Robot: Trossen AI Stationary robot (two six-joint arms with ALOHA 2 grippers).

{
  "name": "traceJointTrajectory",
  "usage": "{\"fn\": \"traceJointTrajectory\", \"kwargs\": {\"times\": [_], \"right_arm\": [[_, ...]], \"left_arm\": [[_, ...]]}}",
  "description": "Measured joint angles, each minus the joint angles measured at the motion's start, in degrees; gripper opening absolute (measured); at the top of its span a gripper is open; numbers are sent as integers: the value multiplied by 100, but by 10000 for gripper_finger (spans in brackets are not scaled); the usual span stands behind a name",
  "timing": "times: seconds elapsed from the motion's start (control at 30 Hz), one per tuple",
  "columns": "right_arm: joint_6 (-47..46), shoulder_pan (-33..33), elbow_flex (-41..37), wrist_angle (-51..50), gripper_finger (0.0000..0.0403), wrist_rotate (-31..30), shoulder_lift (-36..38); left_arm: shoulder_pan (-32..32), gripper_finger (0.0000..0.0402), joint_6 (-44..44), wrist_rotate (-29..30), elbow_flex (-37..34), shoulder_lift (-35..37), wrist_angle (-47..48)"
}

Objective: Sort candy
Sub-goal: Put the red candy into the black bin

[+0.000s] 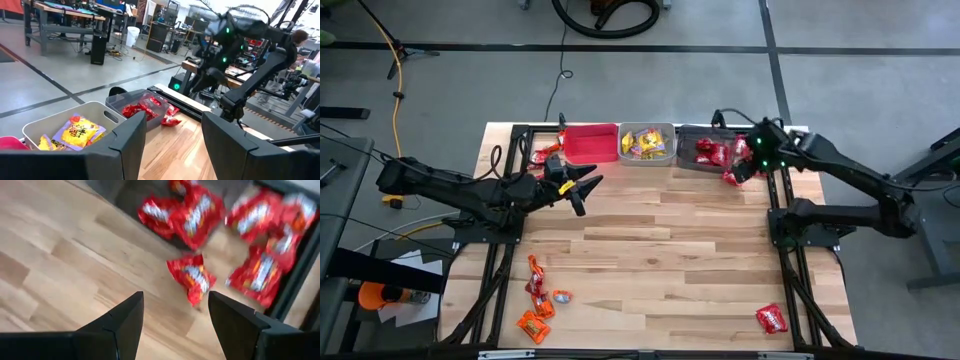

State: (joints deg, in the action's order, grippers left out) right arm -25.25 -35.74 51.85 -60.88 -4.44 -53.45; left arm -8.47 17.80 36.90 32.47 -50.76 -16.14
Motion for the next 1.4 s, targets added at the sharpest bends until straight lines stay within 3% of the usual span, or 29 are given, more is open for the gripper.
{"fn": "traceJointTrajectory", "kwargs": {"times": [0.17,0.37,0.57,0.9,1.0,1.17,1.4], "right_arm": [[-812,-9,-1450,964,217,53,379],[-1373,-175,-2601,2788,217,282,91],[-1130,-178,-2673,3079,217,-538,-524],[-849,-174,-2671,3527,211,-454,-1439],[-920,-173,-2671,3441,171,-387,-1469],[-749,3,-2642,2982,23,66,-1023],[-676,611,-1733,1832,5,175,386]], "left_arm": [[0,180,0,1,0,0,2],[0,180,0,3,0,0,0],[0,180,0,3,0,0,0],[0,180,0,1,0,0,6],[0,180,-1,1,0,0,7],[-1,180,-2,1,0,0,9],[-1,180,-2,1,0,0,9]]}}
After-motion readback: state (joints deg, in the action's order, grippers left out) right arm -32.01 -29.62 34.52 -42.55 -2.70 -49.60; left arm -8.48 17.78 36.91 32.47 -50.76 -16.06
